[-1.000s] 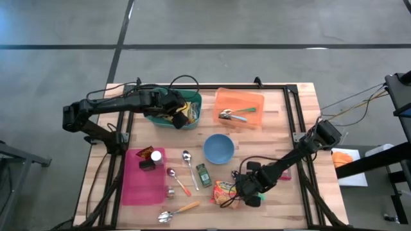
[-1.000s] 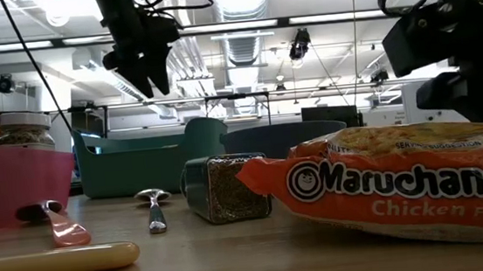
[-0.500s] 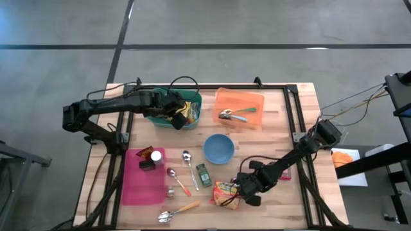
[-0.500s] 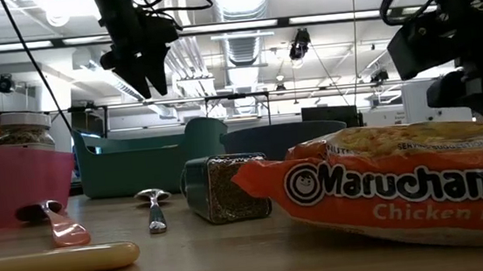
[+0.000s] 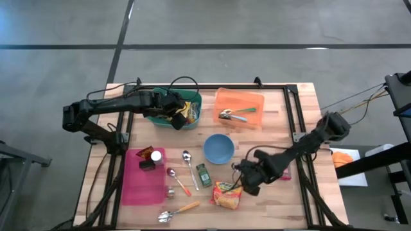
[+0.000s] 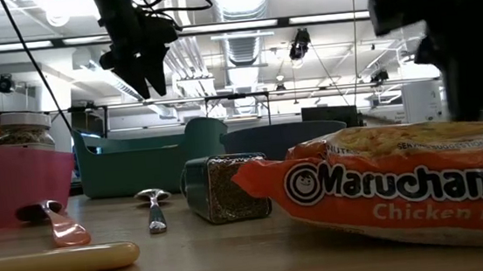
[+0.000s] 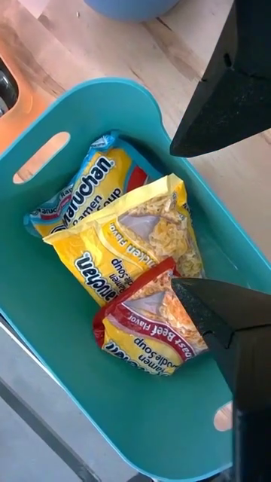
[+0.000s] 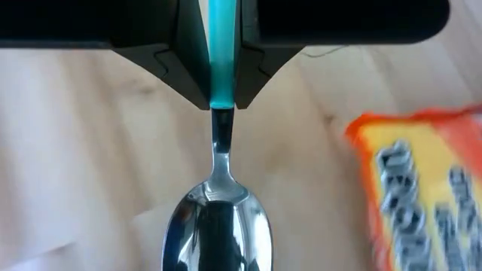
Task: Pick & Place Food Item
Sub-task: Put the light green spoon into the orange bin, then put the silver spoon into the orange bin
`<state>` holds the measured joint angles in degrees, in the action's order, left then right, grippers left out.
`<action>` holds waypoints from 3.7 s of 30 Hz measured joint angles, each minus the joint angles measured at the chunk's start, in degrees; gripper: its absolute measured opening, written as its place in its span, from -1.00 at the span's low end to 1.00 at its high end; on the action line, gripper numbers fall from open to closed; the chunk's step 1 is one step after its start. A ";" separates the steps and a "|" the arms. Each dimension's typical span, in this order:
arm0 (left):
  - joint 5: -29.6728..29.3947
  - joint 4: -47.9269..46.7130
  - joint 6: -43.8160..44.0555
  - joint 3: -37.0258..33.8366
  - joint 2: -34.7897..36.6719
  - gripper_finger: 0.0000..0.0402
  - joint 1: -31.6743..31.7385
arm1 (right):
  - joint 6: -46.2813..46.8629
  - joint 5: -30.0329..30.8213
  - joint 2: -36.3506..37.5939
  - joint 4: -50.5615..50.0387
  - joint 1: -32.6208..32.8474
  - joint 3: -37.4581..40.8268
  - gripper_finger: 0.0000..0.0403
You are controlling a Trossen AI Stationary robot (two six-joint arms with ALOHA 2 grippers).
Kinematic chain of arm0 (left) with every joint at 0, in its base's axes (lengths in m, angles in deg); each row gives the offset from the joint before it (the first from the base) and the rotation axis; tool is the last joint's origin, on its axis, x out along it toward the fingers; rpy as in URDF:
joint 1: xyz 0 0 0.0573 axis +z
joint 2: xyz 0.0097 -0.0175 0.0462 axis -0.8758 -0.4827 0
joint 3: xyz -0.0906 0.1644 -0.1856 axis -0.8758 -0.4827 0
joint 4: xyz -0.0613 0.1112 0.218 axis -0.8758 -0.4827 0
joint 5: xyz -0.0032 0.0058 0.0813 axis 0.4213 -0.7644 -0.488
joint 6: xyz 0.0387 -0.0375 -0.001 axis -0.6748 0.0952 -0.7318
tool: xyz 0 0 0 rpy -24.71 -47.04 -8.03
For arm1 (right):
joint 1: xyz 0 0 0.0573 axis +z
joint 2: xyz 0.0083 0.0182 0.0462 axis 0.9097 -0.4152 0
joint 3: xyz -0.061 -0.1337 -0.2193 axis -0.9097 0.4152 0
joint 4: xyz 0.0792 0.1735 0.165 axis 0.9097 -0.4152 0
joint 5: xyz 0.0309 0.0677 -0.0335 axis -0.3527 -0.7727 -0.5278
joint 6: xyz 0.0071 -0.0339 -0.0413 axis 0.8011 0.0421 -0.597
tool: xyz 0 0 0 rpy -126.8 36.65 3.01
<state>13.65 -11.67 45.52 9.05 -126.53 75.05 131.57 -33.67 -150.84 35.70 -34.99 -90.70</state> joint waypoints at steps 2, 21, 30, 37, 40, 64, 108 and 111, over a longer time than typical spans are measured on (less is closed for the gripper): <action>0.00 -0.03 0.06 0.00 0.00 0.39 0.00 | -0.08 2.03 2.43 -1.81 -1.38 -0.04 -0.86; 8.61 5.03 7.56 0.01 -0.09 0.39 -0.12 | -33.77 8.13 20.36 -7.23 -34.19 -5.01 -0.86; 13.44 6.26 7.85 0.17 -0.07 0.39 -1.32 | -56.17 0.84 13.84 -4.55 -51.07 -11.11 -0.86; 13.44 6.14 11.39 0.51 -0.06 0.39 -1.49 | -70.34 -5.82 6.14 -3.12 -57.34 -13.03 -0.86; 13.44 6.52 11.41 0.52 0.26 0.39 -1.50 | -72.09 -10.12 2.83 -2.89 -59.80 -13.06 -0.86; 13.42 6.80 9.88 0.52 0.35 0.39 -1.48 | -64.74 -16.69 -12.51 -1.19 -60.64 -12.93 -0.86; 13.42 6.36 11.58 0.39 0.36 0.39 -1.51 | -53.15 -17.69 -14.09 -1.75 -59.84 -12.71 -0.03; 13.42 6.24 11.56 0.39 0.37 0.39 -1.51 | -51.78 -17.66 -13.09 -2.28 -59.86 -12.71 0.09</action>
<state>27.07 -5.42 57.08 9.44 -126.15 73.54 79.78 -51.34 -163.93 33.42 -94.86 -103.41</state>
